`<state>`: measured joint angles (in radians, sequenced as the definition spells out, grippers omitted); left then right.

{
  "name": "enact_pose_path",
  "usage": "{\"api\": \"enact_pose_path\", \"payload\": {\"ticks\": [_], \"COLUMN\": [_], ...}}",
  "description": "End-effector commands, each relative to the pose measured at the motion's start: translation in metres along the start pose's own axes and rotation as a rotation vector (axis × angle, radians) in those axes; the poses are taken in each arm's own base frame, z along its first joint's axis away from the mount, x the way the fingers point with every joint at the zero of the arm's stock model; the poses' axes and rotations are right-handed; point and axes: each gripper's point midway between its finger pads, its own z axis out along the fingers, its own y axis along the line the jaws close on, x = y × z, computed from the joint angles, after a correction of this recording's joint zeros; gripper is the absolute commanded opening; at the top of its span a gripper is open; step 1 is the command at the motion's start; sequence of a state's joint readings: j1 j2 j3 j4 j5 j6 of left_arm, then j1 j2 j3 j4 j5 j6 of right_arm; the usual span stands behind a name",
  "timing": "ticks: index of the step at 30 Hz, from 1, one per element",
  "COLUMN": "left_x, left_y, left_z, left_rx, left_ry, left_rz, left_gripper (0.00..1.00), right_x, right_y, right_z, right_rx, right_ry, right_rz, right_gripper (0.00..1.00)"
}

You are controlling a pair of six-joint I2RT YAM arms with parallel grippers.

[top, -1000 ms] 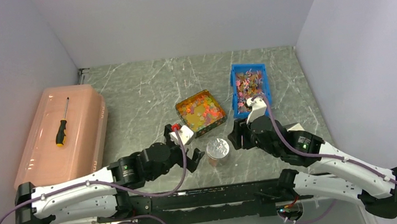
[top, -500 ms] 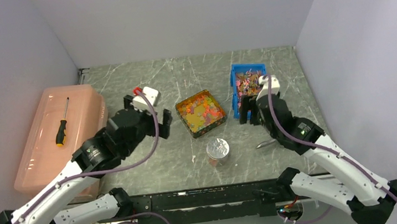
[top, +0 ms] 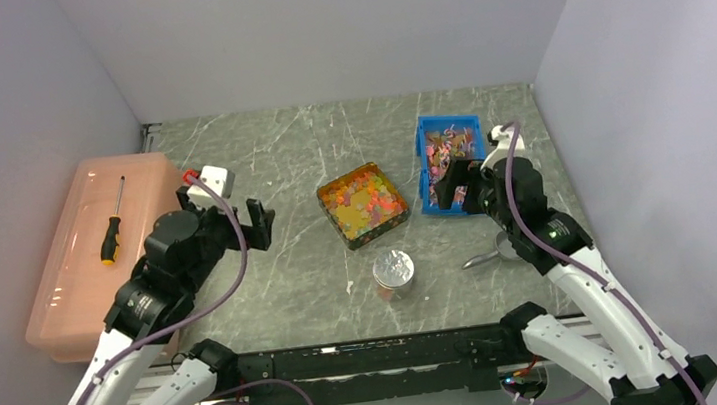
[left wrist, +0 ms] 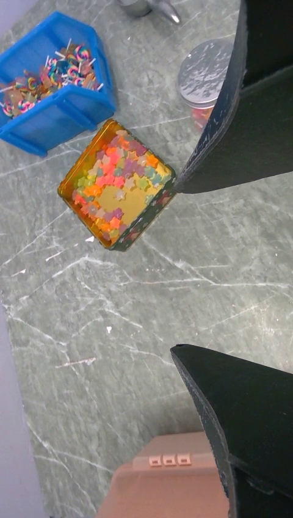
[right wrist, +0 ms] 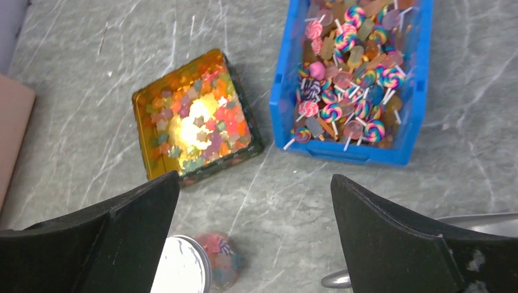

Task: Pack the candies
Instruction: Reset both arms

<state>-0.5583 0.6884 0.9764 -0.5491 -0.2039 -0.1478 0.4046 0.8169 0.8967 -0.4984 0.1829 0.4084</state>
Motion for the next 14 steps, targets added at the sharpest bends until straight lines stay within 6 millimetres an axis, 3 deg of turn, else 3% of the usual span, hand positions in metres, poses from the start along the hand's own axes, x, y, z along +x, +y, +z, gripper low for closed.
{"api": "enact_pose_path", "payload": {"ticks": [1, 6, 14], "left_x": [-0.007, -0.004, -0.005], "left_y": [-0.011, -0.014, -0.016], "left_z": [-0.008, -0.019, -0.02], "left_rx": [0.078, 0.124, 0.138], "left_ry": [-0.098, -0.197, -0.2], "left_rz": [-0.024, -0.043, -0.016], "left_gripper": [0.99, 1.0, 0.99], "right_x": [-0.001, 0.005, 0.013], "right_y": [0.014, 0.005, 0.0], "right_z": [-0.006, -0.018, -0.024], "right_rx": [-0.107, -0.106, -0.111], "right_ry": [-0.056, -0.102, -0.115], "right_rz": [0.032, 0.026, 0.023], "right_gripper": [1.0, 1.0, 1.0]}}
